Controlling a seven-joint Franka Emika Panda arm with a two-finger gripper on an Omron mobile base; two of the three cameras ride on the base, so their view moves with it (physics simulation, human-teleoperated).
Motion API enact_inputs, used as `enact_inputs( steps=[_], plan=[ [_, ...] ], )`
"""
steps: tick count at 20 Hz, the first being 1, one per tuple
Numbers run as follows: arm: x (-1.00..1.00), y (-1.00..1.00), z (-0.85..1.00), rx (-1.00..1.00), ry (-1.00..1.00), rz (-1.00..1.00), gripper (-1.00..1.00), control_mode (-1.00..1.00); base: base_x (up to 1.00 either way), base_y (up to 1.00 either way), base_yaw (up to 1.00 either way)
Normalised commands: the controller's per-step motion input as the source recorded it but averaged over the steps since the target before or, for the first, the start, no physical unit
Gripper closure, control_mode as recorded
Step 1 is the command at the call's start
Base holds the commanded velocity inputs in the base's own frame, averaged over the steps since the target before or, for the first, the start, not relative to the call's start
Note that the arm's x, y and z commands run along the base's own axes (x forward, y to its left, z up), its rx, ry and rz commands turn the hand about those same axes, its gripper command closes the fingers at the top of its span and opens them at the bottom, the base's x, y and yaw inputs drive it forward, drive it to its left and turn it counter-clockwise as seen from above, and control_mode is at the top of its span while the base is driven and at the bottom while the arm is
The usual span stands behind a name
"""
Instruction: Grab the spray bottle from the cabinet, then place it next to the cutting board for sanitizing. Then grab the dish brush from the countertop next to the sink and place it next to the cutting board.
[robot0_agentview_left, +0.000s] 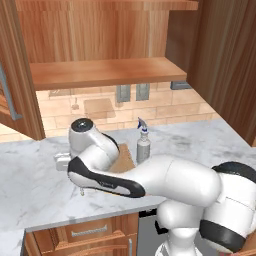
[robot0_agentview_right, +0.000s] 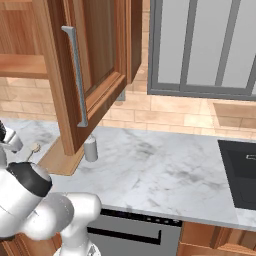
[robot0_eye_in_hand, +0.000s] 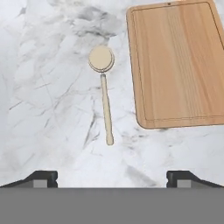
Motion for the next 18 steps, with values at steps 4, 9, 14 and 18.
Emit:
enact_inputs(
  steps=[4,9,14,18],
  plan=[
    [-0.74,-0.82,0.06,0.03,-0.04,0.0,-1.0,-1.0,0.0,0.0,0.0],
    [-0.64,-0.47,0.62,0.05,-0.01,0.0,-1.0,-1.0,0.0,0.0,0.0],
    [-0.68,-0.31,0.82,0.0,-0.12,0.0,-1.0,-1.0,0.0,0.0,0.0],
    [-0.62,-0.27,0.79,0.0,-0.13,0.0,-1.0,-1.0,0.0,0.0,0.0]
  ],
)
